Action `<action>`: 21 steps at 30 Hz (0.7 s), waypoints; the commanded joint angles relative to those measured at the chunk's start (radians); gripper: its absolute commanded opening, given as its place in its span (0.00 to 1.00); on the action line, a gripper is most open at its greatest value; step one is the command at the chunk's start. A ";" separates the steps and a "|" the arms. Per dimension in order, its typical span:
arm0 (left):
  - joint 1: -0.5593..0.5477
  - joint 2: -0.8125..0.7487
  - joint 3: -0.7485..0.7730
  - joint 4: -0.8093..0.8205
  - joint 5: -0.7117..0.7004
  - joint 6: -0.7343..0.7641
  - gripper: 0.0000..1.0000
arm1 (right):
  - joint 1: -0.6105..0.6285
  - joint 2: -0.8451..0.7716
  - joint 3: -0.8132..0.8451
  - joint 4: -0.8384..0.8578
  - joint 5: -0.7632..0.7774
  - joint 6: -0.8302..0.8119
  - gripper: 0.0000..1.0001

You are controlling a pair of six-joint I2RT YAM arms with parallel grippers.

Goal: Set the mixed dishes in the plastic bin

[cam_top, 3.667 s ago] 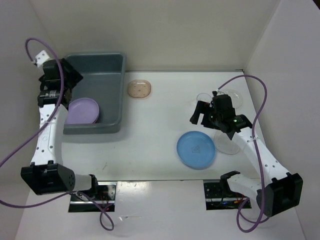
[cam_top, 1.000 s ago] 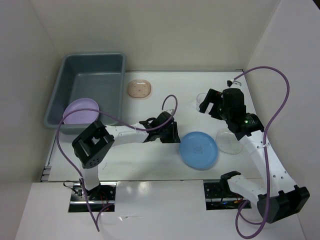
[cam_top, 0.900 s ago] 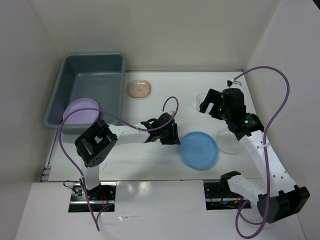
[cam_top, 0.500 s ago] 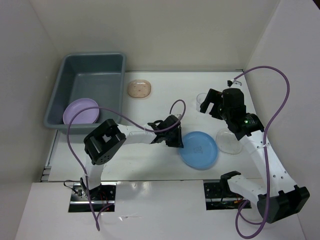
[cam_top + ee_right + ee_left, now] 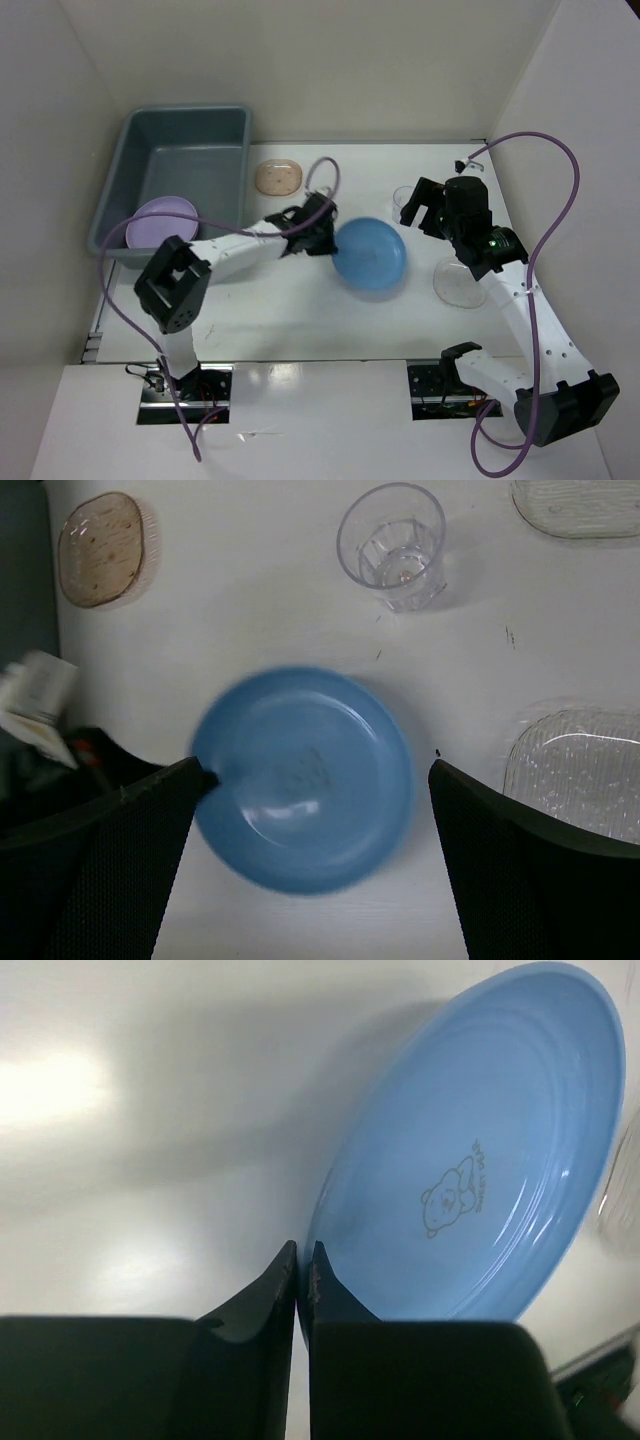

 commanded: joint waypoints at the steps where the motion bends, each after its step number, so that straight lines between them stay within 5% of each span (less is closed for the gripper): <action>1: 0.187 -0.168 0.012 -0.039 -0.086 0.032 0.00 | -0.008 -0.019 0.009 0.003 0.023 -0.013 0.99; 8: 0.540 -0.356 0.109 -0.070 -0.048 0.076 0.00 | -0.008 -0.019 0.009 0.012 0.014 -0.002 0.99; 21: 0.938 -0.403 0.171 -0.286 -0.424 0.210 0.00 | -0.017 0.009 -0.002 0.041 -0.008 0.027 0.99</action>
